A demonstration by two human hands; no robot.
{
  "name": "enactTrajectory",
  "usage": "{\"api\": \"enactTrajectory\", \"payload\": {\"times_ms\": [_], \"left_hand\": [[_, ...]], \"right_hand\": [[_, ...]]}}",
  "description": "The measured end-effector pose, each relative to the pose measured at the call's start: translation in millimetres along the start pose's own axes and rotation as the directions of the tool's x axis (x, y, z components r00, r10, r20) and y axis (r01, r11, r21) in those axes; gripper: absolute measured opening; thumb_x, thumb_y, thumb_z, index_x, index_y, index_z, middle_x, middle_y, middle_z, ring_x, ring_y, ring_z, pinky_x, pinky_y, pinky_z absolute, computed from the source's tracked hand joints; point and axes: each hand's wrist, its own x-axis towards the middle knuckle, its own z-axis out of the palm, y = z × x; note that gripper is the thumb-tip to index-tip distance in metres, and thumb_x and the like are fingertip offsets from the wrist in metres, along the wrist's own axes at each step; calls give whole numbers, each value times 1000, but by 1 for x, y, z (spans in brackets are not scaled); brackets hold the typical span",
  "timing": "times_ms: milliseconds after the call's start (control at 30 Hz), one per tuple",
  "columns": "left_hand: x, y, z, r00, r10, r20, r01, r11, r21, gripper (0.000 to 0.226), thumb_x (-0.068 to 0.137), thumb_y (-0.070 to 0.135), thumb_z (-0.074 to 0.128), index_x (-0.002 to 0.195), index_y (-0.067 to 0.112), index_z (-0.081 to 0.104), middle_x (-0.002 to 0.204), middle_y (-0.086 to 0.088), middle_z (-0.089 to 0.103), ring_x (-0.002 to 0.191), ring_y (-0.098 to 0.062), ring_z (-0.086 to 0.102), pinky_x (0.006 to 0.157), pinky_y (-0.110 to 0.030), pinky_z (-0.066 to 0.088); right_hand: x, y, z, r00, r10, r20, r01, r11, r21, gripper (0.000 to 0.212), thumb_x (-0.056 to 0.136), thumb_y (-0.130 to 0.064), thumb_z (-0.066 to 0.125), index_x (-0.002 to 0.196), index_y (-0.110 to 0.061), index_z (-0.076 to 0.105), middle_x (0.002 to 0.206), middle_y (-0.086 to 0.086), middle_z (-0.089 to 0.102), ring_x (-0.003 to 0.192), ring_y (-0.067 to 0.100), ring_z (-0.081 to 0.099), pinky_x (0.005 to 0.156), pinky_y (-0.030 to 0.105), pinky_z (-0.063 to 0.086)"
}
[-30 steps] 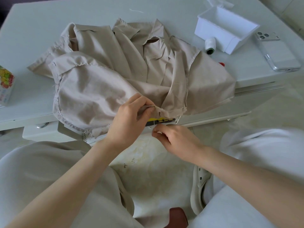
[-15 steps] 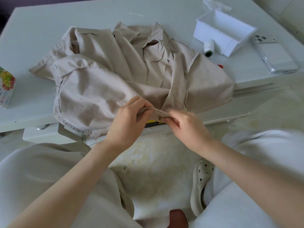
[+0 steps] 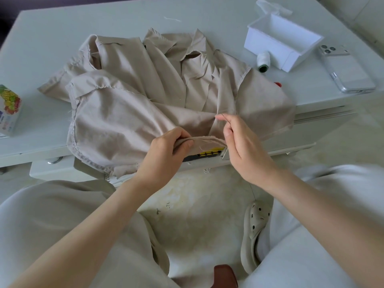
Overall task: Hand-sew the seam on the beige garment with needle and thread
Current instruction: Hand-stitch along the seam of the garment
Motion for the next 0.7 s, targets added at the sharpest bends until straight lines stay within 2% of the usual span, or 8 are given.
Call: {"api": "enactTrajectory", "payload": {"times_ms": [67, 133, 233, 300, 433, 567, 700], "left_hand": [[0, 0, 0, 999, -34, -2, 34, 999, -26, 11, 94, 10, 55, 86, 17, 56, 68, 12, 55, 63, -1, 48, 57, -11, 37], [0, 0, 0, 999, -44, -8, 44, 999, -29, 14, 94, 11, 55, 85, 21, 54, 67, 12, 54, 61, -2, 48, 55, -11, 36], [0, 0, 0, 999, -51, -15, 51, 998, -27, 13, 94, 11, 56, 84, 20, 54, 66, 10, 54, 59, -3, 47, 53, -11, 36], [0, 0, 0, 999, -51, -17, 51, 998, -25, 10, 94, 11, 56, 86, 16, 55, 64, 8, 54, 58, -4, 46, 52, -12, 36], [0, 0, -1, 999, -46, -17, 45, 998, -41, 9, 94, 10, 55, 86, 15, 56, 62, 9, 52, 56, -4, 45, 52, -12, 35], [0, 1, -1, 999, -42, -21, 41, 998, -40, 9, 94, 10, 55, 86, 14, 56, 64, 6, 53, 58, -4, 45, 53, -11, 35], [0, 1, -1, 999, -45, -25, 44, 998, -40, 10, 94, 10, 55, 86, 15, 56, 65, 5, 55, 59, -3, 46, 54, -10, 36]], "right_hand": [[-5, -3, 0, 994, -109, 1, 109, 994, -24, 38, 95, 1, 32, 129, -1, 49, 86, -1, 48, 77, 8, 45, 78, 13, 37], [-9, -3, 3, 985, -172, 7, 172, 984, -34, 38, 94, 0, 33, 127, -1, 52, 85, 4, 54, 77, 11, 48, 77, 17, 40], [-15, -6, 9, 992, -122, 36, 122, 993, 1, 28, 97, -14, 37, 116, -3, 54, 84, 3, 66, 76, 13, 58, 69, 28, 48], [-17, -5, 13, 994, -91, 64, 93, 995, -25, 26, 96, -21, 37, 105, -4, 55, 82, 2, 68, 69, 14, 60, 60, 33, 47], [-19, -4, 15, 991, -91, 96, 97, 993, -65, 23, 95, -24, 39, 95, -7, 54, 72, 1, 65, 51, 7, 46, 48, 31, 42], [-18, -4, 16, 992, -83, 98, 92, 991, -93, 9, 93, -13, 48, 90, -6, 53, 60, -1, 57, 46, 8, 36, 43, 29, 37], [-18, -5, 16, 994, -69, 89, 79, 991, -104, 17, 91, -20, 41, 88, -8, 52, 53, -3, 51, 44, 9, 32, 41, 29, 33]]}}
